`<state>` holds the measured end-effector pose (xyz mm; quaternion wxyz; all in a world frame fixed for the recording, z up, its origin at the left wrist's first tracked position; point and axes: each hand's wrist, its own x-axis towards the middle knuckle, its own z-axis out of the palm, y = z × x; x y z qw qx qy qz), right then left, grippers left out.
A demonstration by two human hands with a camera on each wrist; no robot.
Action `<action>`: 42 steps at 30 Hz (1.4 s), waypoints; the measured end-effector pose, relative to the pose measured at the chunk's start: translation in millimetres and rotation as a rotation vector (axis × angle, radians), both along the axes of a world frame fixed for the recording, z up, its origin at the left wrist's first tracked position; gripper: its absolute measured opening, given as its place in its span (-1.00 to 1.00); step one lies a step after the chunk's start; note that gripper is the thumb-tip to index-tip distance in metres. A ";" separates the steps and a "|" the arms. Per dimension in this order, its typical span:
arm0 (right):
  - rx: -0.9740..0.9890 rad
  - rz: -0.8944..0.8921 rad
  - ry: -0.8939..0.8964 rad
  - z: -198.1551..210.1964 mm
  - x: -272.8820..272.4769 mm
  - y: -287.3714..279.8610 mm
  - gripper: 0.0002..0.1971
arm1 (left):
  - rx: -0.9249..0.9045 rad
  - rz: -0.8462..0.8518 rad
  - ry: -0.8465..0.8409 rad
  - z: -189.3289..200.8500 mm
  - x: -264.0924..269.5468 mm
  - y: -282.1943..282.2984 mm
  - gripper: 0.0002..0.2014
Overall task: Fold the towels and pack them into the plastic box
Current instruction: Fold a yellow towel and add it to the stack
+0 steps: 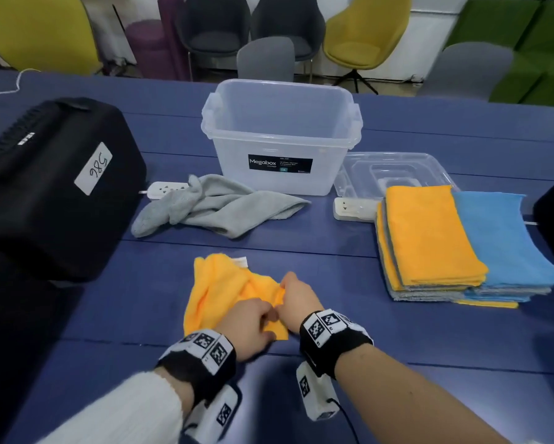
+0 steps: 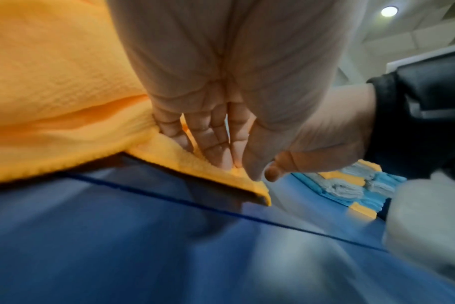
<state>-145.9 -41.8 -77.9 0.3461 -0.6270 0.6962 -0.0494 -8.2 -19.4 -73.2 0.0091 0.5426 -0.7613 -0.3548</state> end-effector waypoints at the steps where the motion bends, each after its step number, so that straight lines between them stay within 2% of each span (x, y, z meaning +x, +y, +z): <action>1: 0.009 -0.030 0.017 -2.1 -1.8 5.0 -0.67 | 0.003 -0.002 0.033 -2.6 -1.1 3.6 -0.81; 3: 0.017 -0.045 0.050 -5.3 -5.6 15.2 -0.74 | 0.007 0.019 0.064 -7.8 -0.1 5.7 -0.76; 5: 0.030 -0.032 0.088 -7.4 -10.9 22.8 -0.85 | -0.024 0.020 0.018 -11.6 -0.6 6.6 -0.72; 8: 0.011 -0.034 0.111 -7.4 -20.3 32.7 -0.68 | -0.119 -0.054 -0.059 -13.0 -6.4 7.6 -0.87; 10: -0.019 -0.088 0.055 -4.1 -27.2 39.2 -0.68 | -0.130 -0.044 -0.032 -6.8 -8.6 5.7 -0.95; 12: -0.050 -0.138 -0.028 -0.4 -32.9 45.7 -0.69 | -0.103 0.042 0.061 6.6 -8.3 1.9 -0.93; 15: -0.147 -0.163 -0.257 12.6 -32.7 54.6 -0.73 | -0.121 0.147 0.310 40.6 -7.6 -2.6 -0.90; 17: -0.255 -0.174 -0.366 29.7 -30.4 56.4 -0.57 | -0.171 0.116 0.451 73.8 -10.5 -2.5 -0.89; 18: -0.333 -0.166 -0.397 40.7 -30.3 55.8 -0.61 | -0.204 0.098 0.507 91.8 -12.3 -2.8 -0.90; 20: -0.482 -0.146 -0.451 72.7 -31.9 54.9 -0.89 | -0.270 0.102 0.594 128.6 -12.4 -5.1 -0.93; 23: -0.616 -0.113 -0.488 118.3 -45.0 52.1 -0.83 | -0.380 0.162 0.655 176.2 -4.0 -12.5 -0.92; 26: -0.694 -0.062 -0.476 163.6 -63.6 50.4 -0.81 | -0.469 0.261 0.663 209.4 10.2 -18.2 -0.86; 29: -0.746 -0.043 -0.434 195.2 -82.4 49.7 -0.84 | -0.541 0.311 0.626 226.9 21.9 -22.4 -0.82; 32: -0.799 -0.002 -0.331 220.2 -94.4 51.8 -0.87 | -0.515 0.377 0.671 232.6 30.1 -26.5 -0.88; 34: -0.831 0.006 -0.288 233.5 -99.1 53.1 -0.85 | -0.488 0.412 0.725 236.7 31.6 -25.7 -0.85; 39: -0.946 -0.042 -0.280 265.4 -110.0 47.7 -0.82 | -0.558 0.350 0.748 260.9 26.3 -24.3 -0.81; 42: -0.925 -0.038 -0.198 277.3 -115.6 44.0 -0.85 | -0.591 0.283 0.716 269.4 19.9 -24.4 -0.83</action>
